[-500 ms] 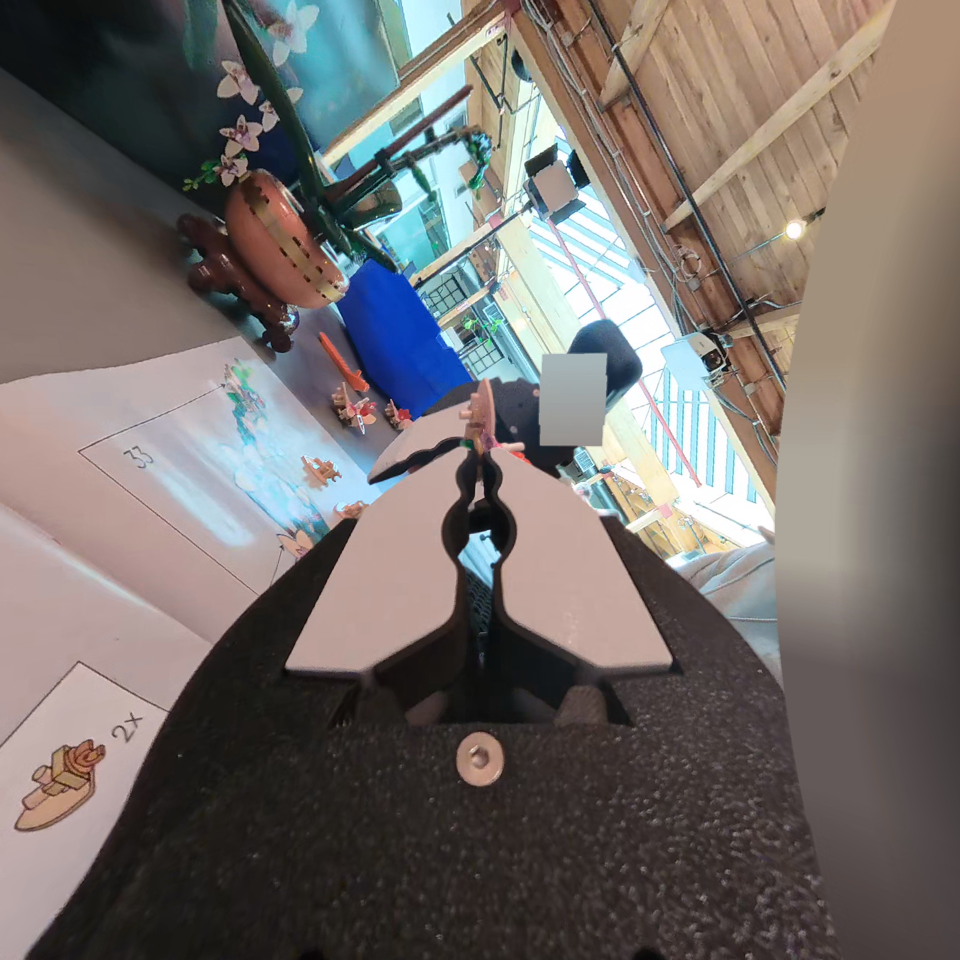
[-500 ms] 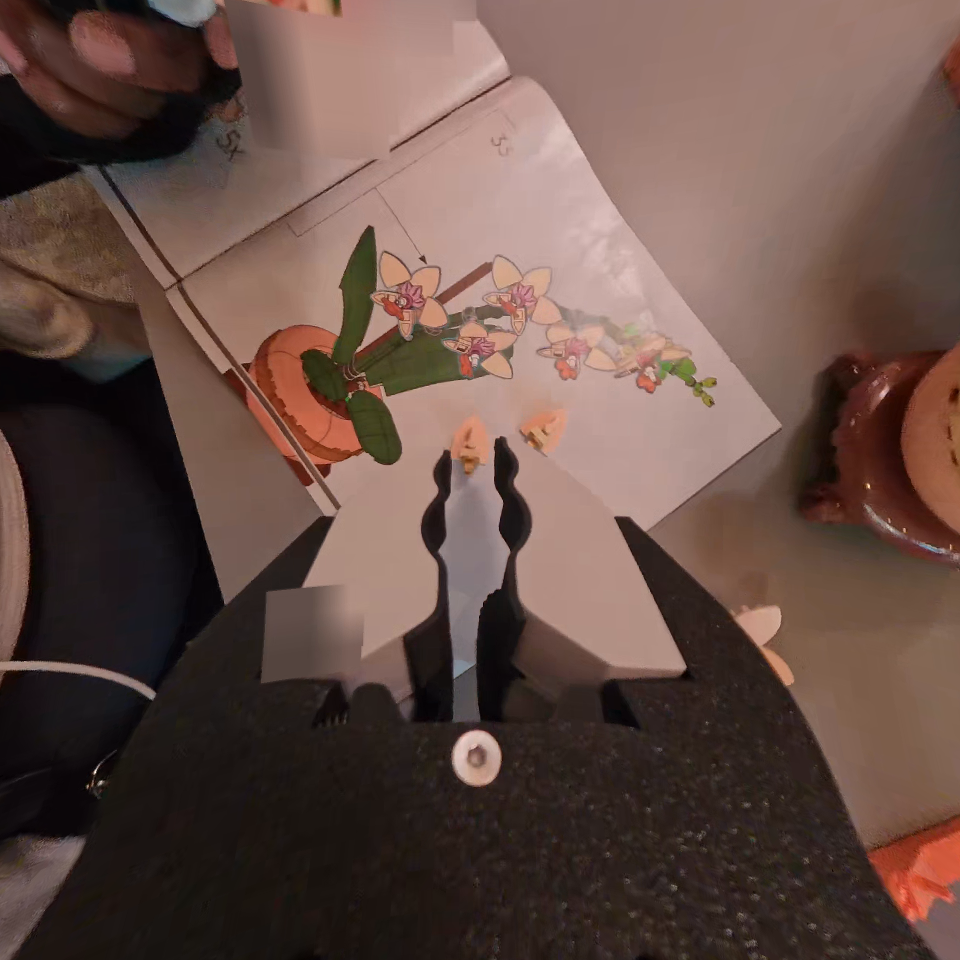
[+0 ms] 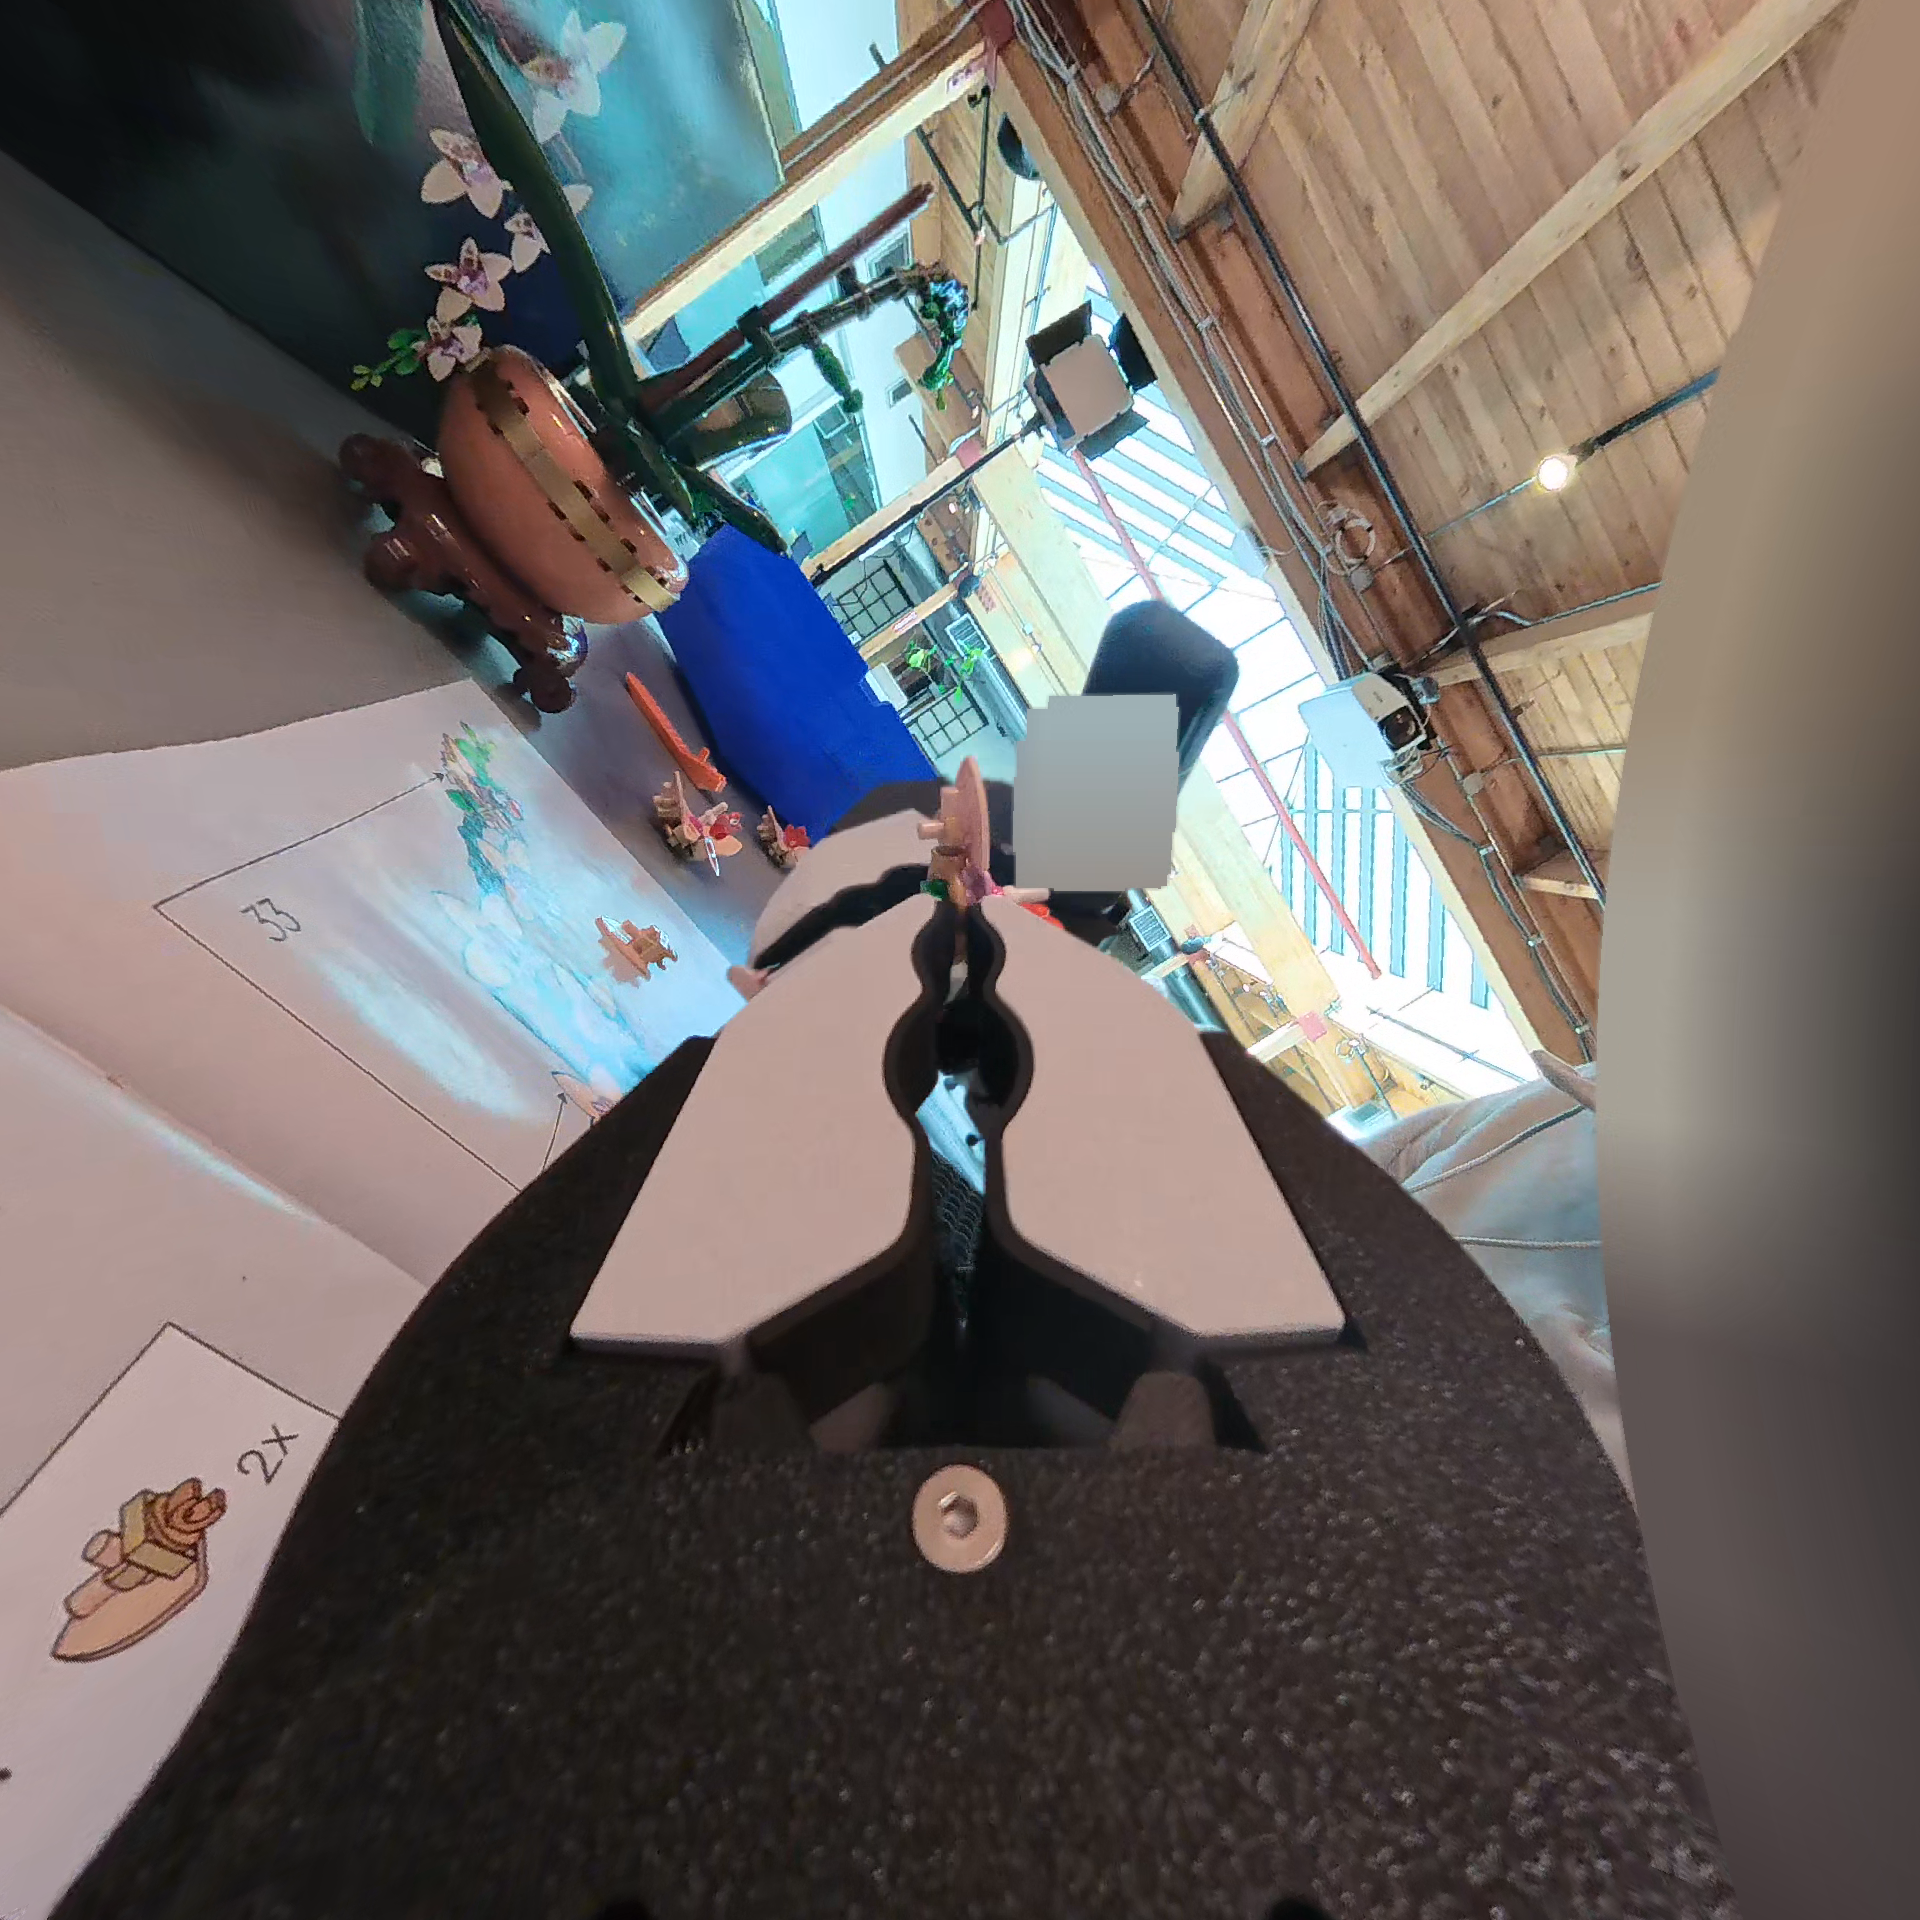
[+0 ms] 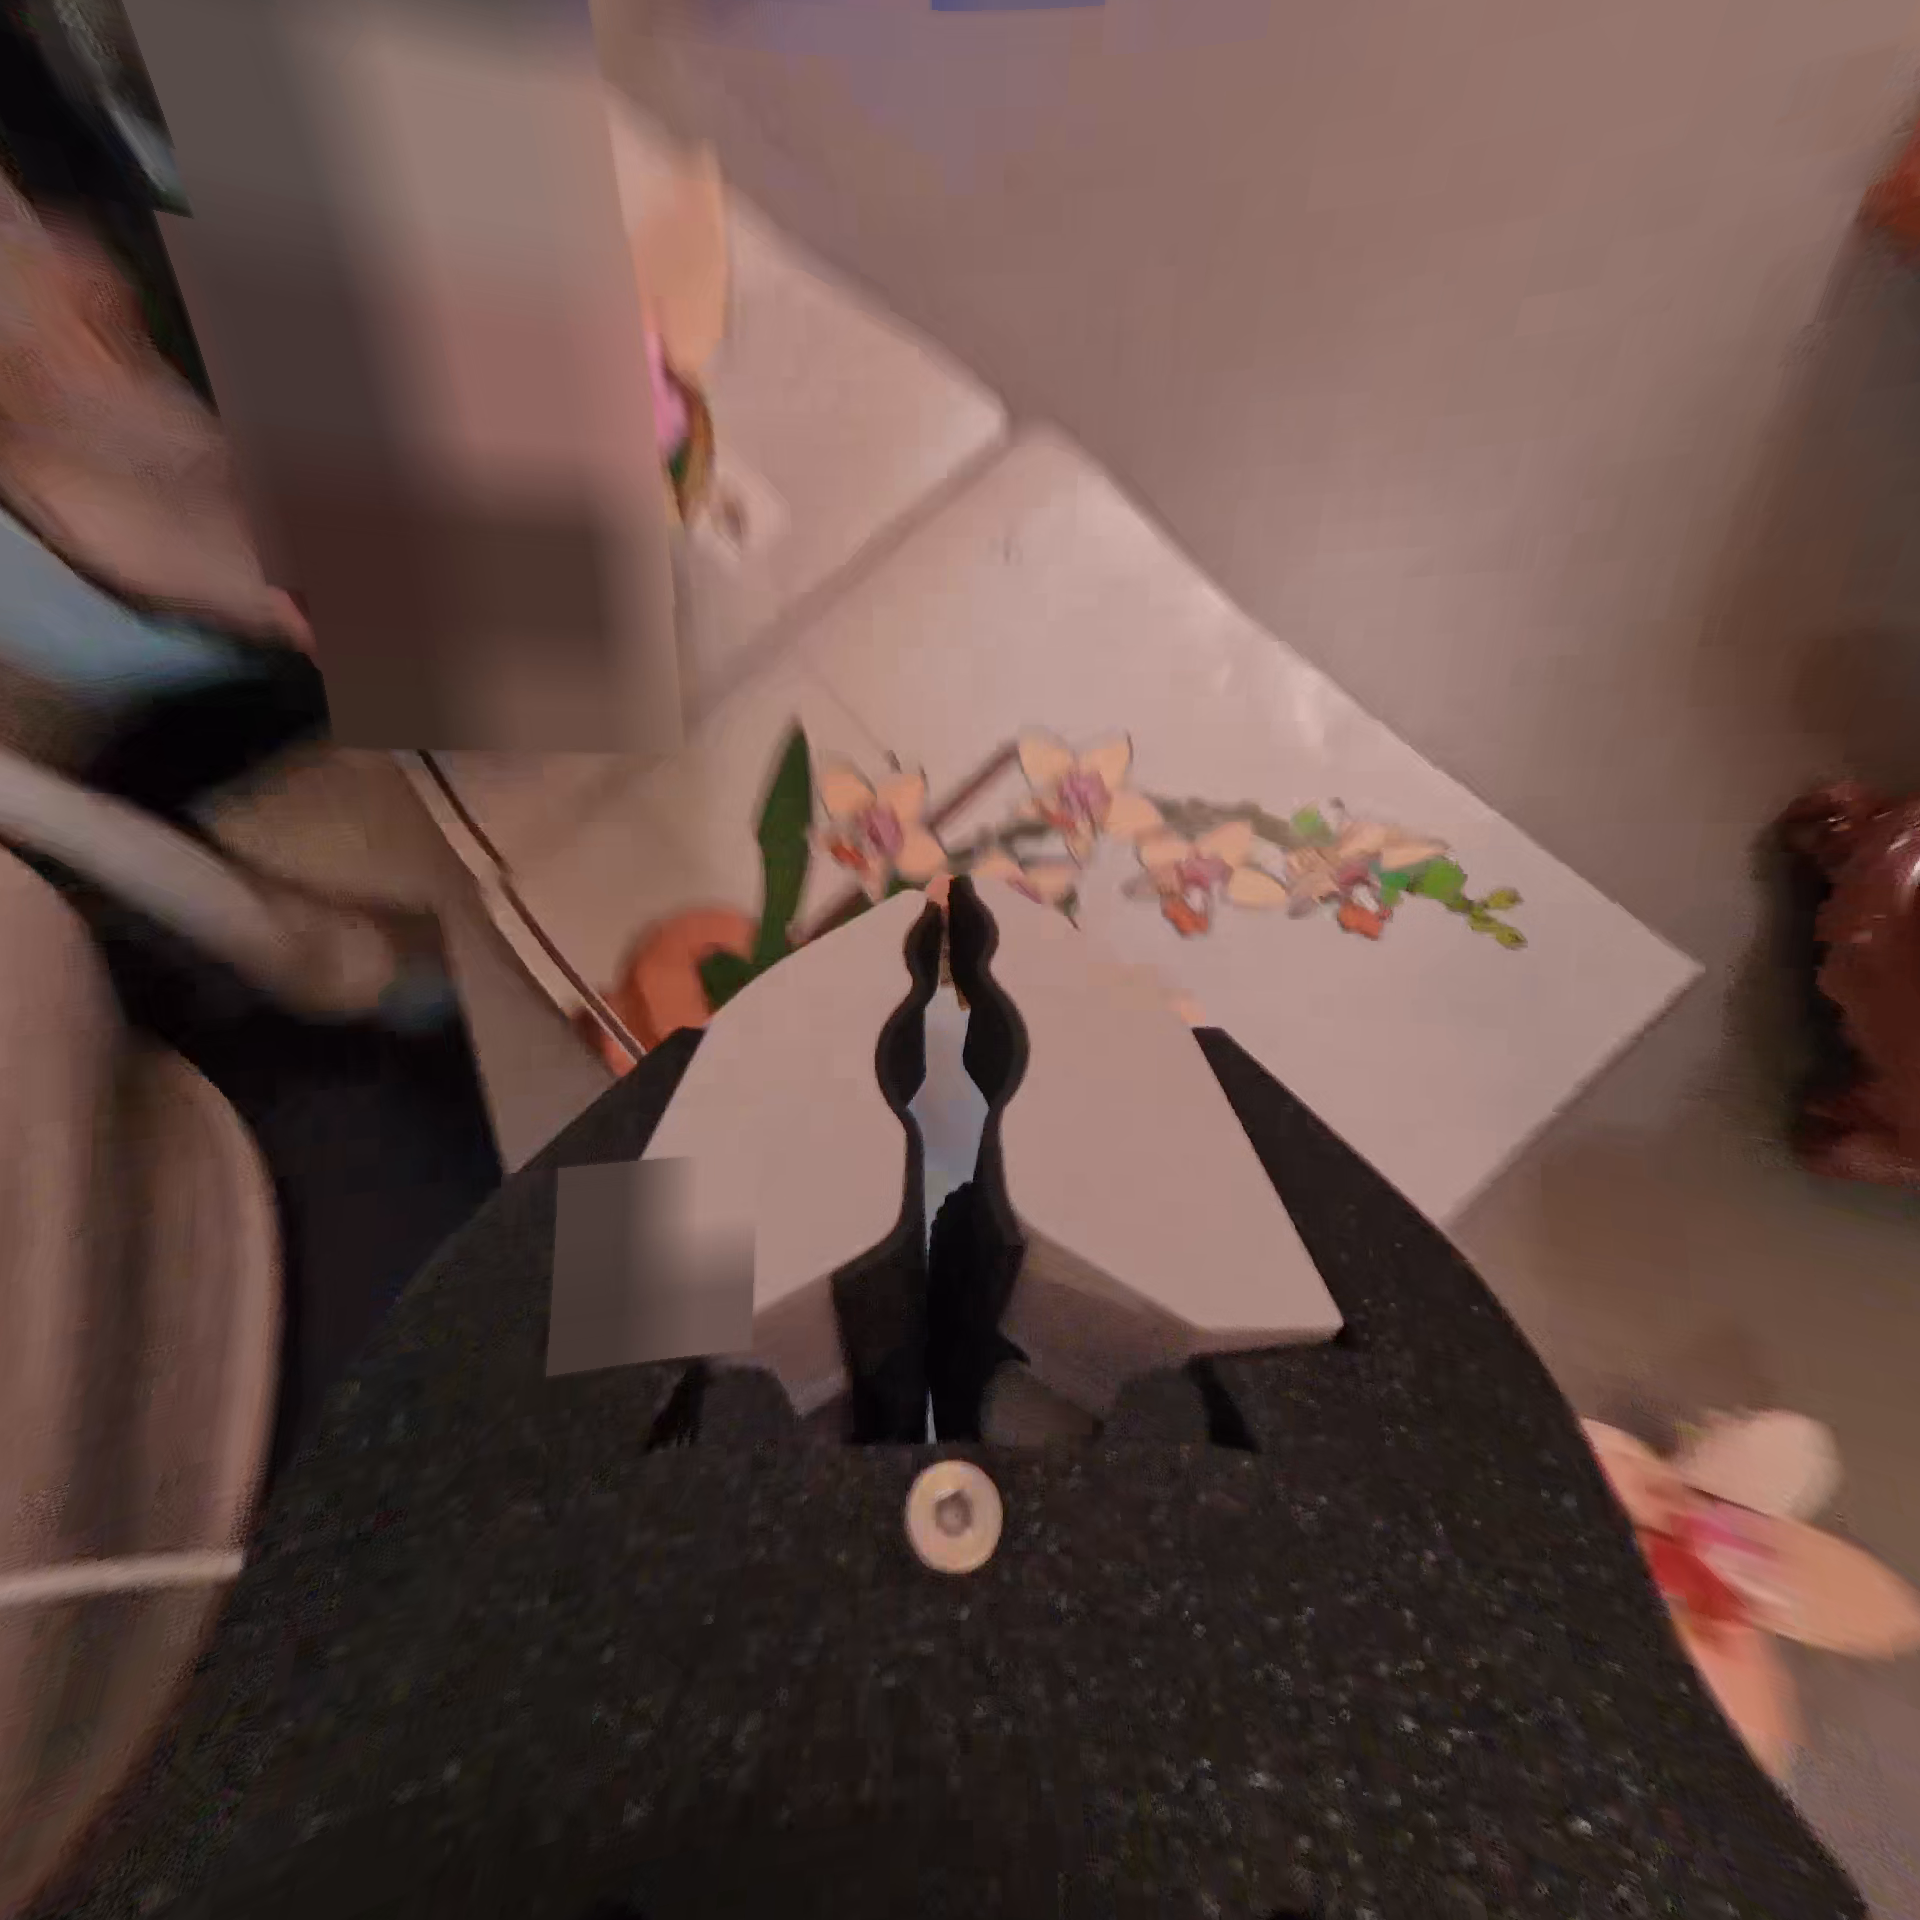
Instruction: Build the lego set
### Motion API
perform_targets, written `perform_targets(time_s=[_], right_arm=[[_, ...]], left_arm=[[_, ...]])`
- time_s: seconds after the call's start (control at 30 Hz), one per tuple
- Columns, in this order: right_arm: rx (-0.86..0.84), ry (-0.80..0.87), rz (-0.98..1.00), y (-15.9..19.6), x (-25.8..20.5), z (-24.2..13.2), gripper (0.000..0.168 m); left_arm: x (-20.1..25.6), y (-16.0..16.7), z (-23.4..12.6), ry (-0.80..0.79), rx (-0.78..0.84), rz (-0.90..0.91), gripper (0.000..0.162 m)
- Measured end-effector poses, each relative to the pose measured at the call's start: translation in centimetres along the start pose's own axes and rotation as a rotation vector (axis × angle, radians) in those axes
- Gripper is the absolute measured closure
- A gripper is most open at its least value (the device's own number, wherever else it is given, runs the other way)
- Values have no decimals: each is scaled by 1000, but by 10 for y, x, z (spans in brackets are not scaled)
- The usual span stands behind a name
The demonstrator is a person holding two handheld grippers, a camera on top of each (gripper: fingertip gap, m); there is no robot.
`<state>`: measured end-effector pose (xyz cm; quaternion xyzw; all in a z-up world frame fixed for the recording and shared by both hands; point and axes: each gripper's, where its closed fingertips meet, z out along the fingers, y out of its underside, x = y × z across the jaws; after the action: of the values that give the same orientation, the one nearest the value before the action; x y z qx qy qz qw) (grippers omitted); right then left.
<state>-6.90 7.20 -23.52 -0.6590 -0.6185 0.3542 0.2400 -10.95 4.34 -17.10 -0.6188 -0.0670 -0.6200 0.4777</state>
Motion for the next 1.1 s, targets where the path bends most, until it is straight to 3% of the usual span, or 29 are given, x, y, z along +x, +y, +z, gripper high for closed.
perform_targets(time_s=[0.07,0.13,0.3,0.4,0.53,0.77,0.87,0.97,1.1], right_arm=[[168,3,167,-8,1,-3,167],[198,51,227,4,3,-2,167],[68,279,195,48,11,-18,163],[77,313,198,64,5,-36,160],[-54,273,199,87,-4,-54,157],[-323,165,-33,80,2,-76,150],[-414,64,-309,90,-1,-79,153],[-329,20,-645,77,7,-79,150],[-309,-146,-815,67,9,-71,154]], left_arm=[[0,0,0,0,3,5,161],[1,2,1,-5,-7,20,161],[1,5,2,-12,-25,43,161],[2,6,3,-15,-34,57,161],[2,7,3,-14,-36,62,161],[2,9,3,-20,-47,72,160],[3,12,4,-19,-68,56,161],[3,18,6,-15,-112,45,160],[7,31,11,-4,-204,58,160]])
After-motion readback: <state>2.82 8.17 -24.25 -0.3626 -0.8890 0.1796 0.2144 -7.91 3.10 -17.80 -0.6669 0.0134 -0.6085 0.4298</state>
